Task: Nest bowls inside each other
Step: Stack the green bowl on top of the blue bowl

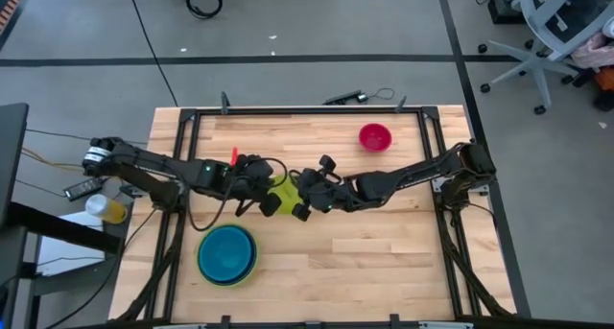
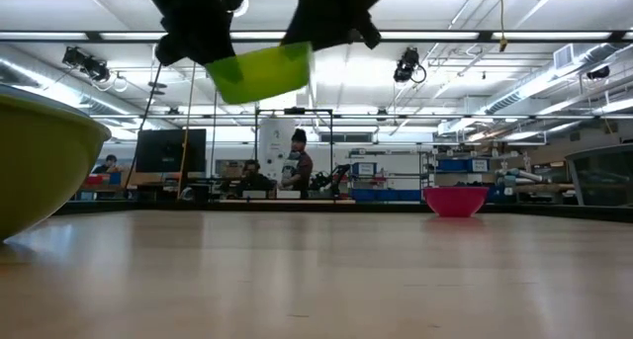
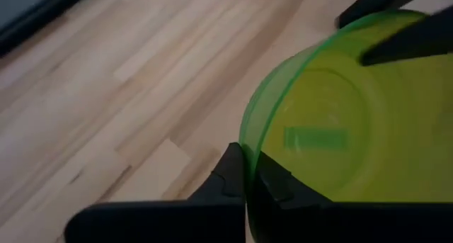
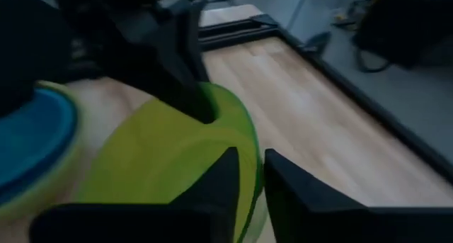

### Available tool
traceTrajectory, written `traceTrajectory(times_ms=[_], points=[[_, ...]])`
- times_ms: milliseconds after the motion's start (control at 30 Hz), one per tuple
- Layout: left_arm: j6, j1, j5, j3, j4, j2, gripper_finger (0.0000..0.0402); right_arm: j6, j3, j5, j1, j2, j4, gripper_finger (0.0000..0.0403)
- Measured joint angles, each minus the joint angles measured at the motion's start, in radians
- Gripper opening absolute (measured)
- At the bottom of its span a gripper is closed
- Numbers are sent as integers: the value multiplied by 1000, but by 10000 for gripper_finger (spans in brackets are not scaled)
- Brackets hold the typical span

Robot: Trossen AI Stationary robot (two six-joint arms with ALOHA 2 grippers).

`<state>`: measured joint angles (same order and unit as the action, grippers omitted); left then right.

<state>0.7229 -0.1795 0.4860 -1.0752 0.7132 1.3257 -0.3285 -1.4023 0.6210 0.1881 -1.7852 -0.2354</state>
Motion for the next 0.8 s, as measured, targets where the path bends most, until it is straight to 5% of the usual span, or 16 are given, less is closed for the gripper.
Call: traceTrajectory(times_ms=[300,433,567,800], points=[[53,-4,-109,0,241,-85,0,22,-169,-173,-30,1,-9,161],[31,-40,-281,0,306,-108,0,20,-248,-94,-63,2,-137,187],[69,-160,-459,4,392,-110,0,-101,-254,-124,-168,0,-377,191],[349,-425,-449,109,363,-110,0,-165,-164,-215,-309,8,-603,191]])
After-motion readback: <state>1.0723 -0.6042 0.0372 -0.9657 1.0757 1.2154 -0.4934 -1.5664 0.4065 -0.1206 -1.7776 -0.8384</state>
